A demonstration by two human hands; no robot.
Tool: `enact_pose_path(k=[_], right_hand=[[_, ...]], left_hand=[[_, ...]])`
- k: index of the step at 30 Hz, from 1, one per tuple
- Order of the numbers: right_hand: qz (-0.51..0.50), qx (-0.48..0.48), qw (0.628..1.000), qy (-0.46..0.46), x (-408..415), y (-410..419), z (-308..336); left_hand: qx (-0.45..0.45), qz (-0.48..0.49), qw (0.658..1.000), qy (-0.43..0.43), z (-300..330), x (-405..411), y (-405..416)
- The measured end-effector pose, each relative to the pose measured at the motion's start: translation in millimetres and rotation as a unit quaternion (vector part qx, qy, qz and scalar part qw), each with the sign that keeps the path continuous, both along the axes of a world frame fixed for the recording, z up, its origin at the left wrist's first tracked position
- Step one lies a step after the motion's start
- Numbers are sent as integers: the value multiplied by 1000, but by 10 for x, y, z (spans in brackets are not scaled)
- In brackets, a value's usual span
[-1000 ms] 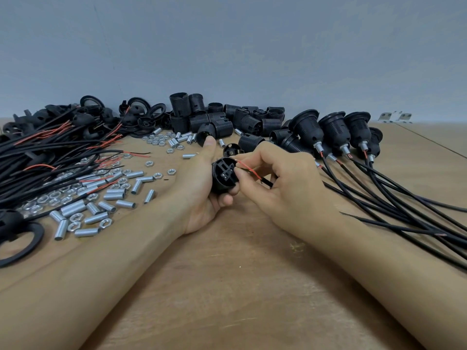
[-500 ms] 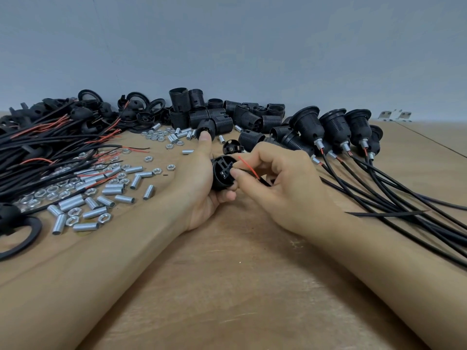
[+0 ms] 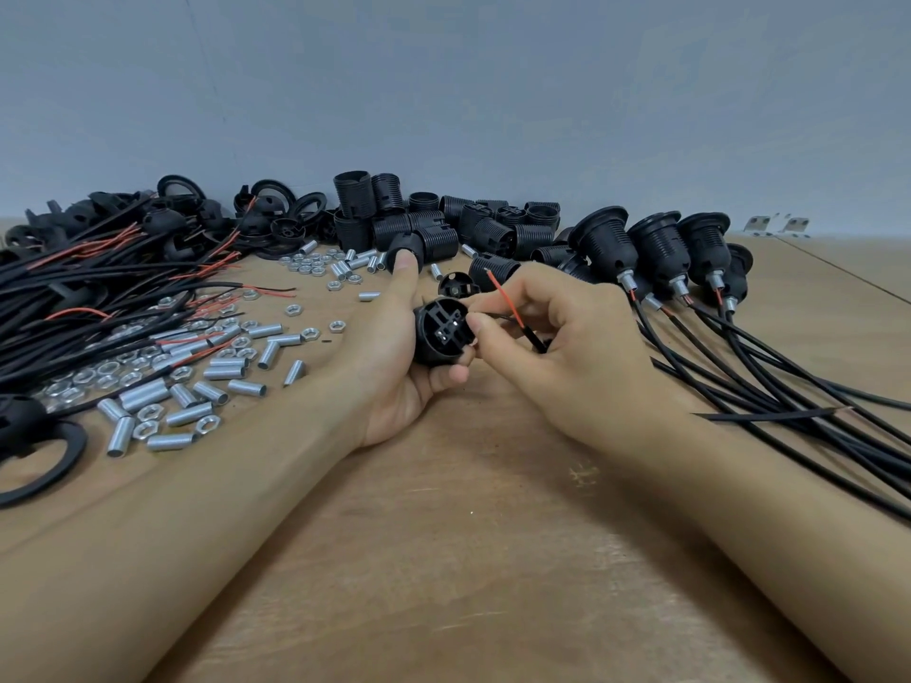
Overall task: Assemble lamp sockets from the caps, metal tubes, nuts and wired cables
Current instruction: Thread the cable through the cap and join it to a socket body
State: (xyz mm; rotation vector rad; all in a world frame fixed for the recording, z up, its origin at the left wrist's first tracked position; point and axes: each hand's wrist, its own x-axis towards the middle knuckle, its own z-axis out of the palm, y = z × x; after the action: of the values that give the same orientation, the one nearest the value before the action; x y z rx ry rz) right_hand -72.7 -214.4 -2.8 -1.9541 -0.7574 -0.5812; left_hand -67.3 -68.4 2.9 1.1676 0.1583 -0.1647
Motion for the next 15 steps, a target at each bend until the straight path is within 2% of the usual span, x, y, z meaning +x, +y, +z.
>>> enact_pose_path(k=[6, 10, 15], right_hand=[[-25, -1, 999, -22, 0, 7, 6], [-37, 11, 999, 11, 35, -60, 33], [22, -22, 999, 18, 10, -83, 75]], left_hand=[[23, -37, 998, -39, -25, 6, 10], [74, -101, 988, -89, -46, -28, 14], [84, -64, 992, -73, -65, -20, 31]])
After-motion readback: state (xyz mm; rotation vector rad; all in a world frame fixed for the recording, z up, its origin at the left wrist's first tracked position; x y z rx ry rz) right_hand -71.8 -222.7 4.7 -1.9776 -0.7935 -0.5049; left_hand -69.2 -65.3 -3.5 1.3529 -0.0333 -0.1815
